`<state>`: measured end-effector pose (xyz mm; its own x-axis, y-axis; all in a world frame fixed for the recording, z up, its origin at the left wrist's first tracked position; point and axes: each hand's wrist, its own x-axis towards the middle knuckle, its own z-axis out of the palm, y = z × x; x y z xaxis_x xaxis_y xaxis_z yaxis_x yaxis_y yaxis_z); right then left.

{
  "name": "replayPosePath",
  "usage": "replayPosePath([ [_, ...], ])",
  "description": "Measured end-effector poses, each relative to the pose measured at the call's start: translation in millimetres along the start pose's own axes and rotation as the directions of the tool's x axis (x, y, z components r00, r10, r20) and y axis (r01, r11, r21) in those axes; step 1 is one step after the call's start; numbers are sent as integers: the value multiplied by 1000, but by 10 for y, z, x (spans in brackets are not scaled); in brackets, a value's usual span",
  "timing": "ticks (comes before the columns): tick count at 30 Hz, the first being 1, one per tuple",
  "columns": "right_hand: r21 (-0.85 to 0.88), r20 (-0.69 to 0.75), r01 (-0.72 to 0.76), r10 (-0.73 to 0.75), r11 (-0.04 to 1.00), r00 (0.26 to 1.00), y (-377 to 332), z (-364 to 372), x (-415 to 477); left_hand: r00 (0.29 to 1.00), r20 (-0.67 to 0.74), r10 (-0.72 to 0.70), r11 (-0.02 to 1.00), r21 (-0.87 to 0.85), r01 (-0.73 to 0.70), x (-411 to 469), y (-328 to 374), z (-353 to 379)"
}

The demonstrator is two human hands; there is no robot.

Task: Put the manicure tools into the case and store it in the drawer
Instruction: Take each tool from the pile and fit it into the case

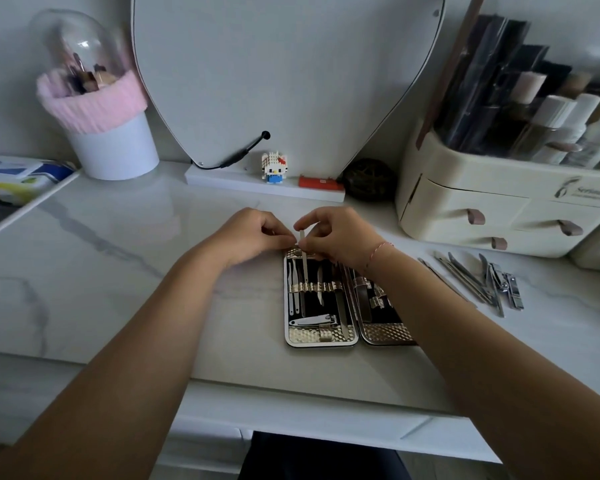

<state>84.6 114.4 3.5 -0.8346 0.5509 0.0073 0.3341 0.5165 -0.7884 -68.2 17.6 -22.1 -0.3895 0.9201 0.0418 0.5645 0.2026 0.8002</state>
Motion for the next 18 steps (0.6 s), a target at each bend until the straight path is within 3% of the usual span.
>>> replayPosePath([
  [6,1,75,-33,33,999,997,15,-33,6,1000,-9,0,1000,8,0,2,11,3],
  [12,-219,41,20,-12,976,999,17,-71,-16,1000,0,-3,1000,-16,3,-14,9,5],
  [18,-299,91,46,-19,953,996,-10,-111,-91,1000,-6,-10,1000,-21,9,-17,29,3],
])
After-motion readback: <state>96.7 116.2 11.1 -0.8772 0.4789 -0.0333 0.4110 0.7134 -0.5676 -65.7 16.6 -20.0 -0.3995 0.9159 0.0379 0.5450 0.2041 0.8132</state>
